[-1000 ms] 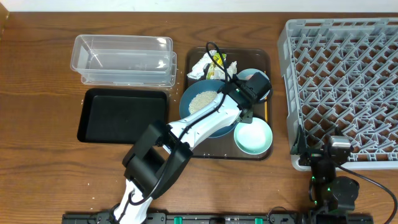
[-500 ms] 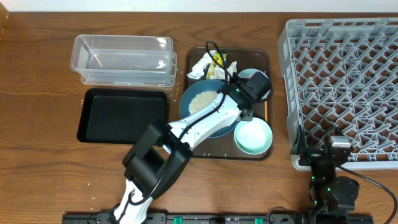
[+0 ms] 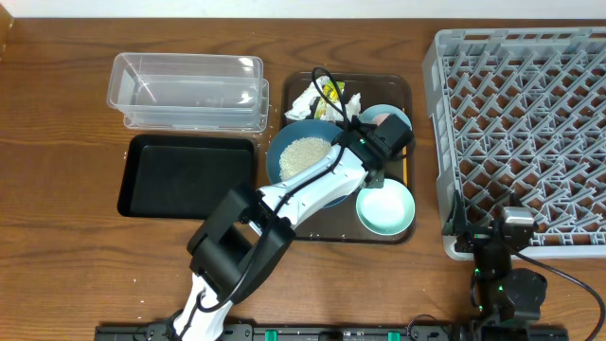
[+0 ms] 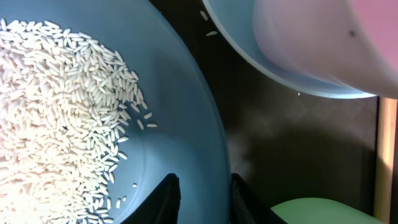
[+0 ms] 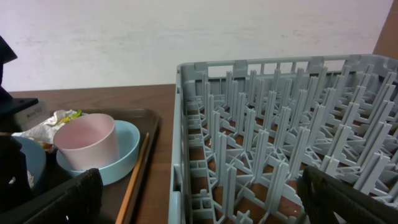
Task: Sort waste into correct bins and load items into the dishwasher rack
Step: 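Grip the teal plate's edge with the left gripper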
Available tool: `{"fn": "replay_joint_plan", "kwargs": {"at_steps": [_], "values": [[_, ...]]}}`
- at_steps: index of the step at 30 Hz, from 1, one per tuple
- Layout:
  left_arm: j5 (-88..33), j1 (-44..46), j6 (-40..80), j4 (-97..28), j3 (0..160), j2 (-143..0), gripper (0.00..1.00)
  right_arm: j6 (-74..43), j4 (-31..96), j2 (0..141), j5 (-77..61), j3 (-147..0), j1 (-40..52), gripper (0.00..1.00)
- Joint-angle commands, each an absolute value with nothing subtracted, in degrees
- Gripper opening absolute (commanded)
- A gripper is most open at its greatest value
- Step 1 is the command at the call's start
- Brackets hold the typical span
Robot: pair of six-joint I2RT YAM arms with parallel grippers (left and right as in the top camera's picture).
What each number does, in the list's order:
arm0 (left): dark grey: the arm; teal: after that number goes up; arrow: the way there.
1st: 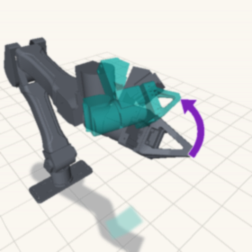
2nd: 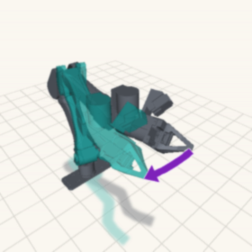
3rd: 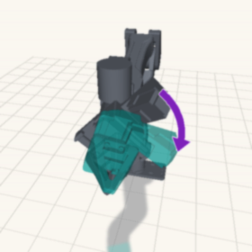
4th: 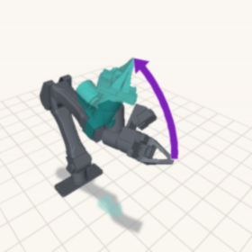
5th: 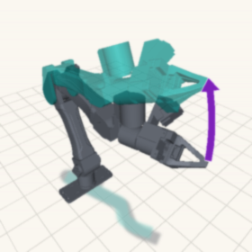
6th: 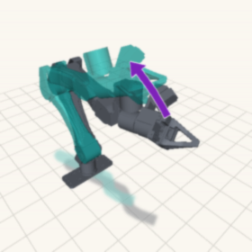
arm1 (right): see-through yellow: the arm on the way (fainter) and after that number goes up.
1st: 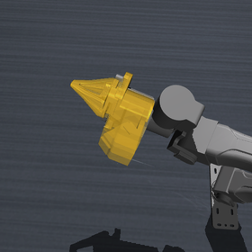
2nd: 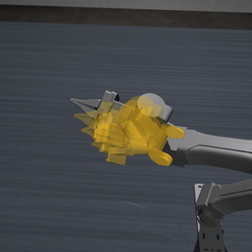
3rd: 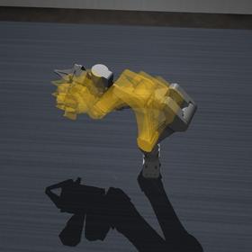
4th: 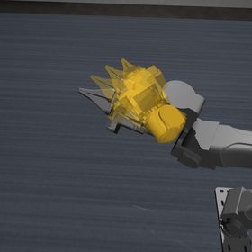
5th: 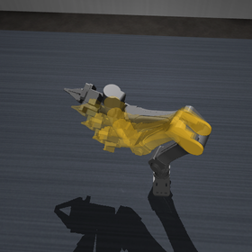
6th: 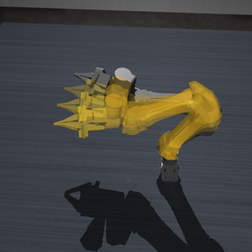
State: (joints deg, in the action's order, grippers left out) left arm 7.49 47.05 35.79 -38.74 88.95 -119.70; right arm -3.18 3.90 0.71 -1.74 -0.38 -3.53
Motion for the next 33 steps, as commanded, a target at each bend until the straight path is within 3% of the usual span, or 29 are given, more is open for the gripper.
{"fn": "replay_joint_plan", "kwargs": {"at_steps": [1,4,7,33], "values": [[8.60,46.85,35.90,-39.20,88.40,-118.21,0.24,-2.48,4.12,0.45,-1.89,-0.32,-3.84,0.99],[8.62,46.85,35.90,-39.33,88.40,-116.49,0.19,-2.48,4.12,0.45,-1.89,-0.32,-3.84,0.99],[8.62,46.85,35.88,-39.35,88.40,-115.37,0.06,-2.48,4.12,0.45,-1.89,-0.32,-3.84,0.99],[8.64,46.87,35.18,-40.86,88.40,-108.03,0.06,-2.48,4.12,0.64,-1.89,-0.32,-3.84,0.99]]}}
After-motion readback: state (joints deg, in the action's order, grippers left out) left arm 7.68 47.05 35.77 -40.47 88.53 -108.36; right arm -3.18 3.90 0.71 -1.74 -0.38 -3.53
